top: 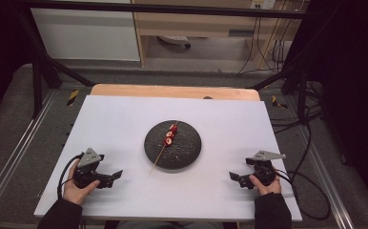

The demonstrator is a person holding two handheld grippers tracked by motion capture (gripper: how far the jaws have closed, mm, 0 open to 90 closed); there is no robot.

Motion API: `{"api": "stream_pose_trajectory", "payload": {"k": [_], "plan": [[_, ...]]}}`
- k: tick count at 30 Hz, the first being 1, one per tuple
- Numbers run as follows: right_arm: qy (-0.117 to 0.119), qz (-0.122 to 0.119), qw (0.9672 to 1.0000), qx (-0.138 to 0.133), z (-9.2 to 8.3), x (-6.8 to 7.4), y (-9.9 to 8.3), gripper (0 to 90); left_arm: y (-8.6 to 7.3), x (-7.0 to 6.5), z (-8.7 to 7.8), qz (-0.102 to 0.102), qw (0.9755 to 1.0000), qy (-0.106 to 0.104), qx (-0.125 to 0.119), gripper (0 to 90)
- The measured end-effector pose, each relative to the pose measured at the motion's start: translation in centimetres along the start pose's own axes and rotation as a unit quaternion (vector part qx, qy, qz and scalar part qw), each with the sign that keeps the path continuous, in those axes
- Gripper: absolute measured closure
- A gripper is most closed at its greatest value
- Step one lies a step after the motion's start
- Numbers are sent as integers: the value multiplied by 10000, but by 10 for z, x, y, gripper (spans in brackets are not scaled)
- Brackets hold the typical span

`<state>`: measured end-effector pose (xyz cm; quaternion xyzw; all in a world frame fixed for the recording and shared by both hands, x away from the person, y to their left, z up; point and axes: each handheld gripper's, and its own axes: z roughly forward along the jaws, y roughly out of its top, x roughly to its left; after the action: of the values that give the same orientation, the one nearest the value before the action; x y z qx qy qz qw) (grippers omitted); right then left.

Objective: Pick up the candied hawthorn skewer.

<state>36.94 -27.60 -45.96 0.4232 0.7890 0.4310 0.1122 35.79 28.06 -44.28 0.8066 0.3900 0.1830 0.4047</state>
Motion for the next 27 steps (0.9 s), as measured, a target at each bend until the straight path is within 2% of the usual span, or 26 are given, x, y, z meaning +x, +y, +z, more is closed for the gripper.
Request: {"api": "stream_pose_trajectory", "payload": {"k": [10, 16, 27], "plan": [[-3, -30, 10000, -31, 0, 1, 1, 7, 6, -8, 2, 65, 9999, -103, 6, 24], [11, -105, 9999, 14, 3, 5, 4, 6, 10, -13, 3, 61, 9999, -59, 65, 29], [-11, -101, 9999, 16, 2, 5, 4, 6, 30, -27, 10, 69, 9999, -20, 137, 50]]}}
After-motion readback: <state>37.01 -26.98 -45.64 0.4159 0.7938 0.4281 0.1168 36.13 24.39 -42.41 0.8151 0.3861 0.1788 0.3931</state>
